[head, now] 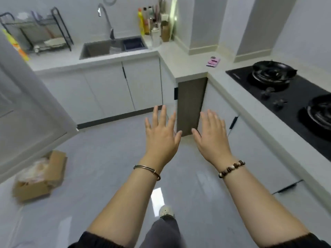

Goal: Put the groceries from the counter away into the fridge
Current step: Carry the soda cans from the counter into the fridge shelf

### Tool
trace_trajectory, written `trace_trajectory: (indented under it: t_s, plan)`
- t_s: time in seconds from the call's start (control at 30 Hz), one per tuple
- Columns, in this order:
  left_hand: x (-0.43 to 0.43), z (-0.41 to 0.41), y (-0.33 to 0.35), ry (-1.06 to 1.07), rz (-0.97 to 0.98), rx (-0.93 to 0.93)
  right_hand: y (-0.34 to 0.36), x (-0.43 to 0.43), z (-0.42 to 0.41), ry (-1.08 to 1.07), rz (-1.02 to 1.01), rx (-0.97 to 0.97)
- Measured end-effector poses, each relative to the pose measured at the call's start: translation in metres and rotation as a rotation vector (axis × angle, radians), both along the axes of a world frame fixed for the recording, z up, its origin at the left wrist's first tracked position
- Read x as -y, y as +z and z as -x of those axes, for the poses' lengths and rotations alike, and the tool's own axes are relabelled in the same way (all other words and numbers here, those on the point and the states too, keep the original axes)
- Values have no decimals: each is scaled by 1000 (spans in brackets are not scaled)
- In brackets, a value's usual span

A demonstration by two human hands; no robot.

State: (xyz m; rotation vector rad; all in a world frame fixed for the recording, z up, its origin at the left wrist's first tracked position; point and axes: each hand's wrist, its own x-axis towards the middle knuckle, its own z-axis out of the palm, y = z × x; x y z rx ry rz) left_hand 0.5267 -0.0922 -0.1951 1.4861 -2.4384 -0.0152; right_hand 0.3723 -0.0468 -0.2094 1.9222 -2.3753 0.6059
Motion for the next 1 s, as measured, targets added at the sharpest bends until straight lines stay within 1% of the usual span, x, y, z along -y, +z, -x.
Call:
trace_trajectory:
  t_s: [0.1, 0.27, 0.47, 0.7, 0.9, 1.0]
  plan:
    - [6, 69, -2, -195, -9, 24, -3, -20, 60, -186, -70, -13]
    - [14, 179, -8, -462, -15, 36, -2, -50, 152, -479, -141, -103]
    - [16, 291, 3, -752, 8, 59, 9, -77, 230, -777, -167, -112]
    - [-17, 387, -6, -1037, 19, 37, 12, -128, 276, -1050, -131, -71]
    - [-71, 441, -16, -1216, -30, 15, 3, -192, 296, -1227, -103, -37]
    - [-95, 467, -18, -1273, -53, 5, 1, -217, 316, -1285, -79, -17]
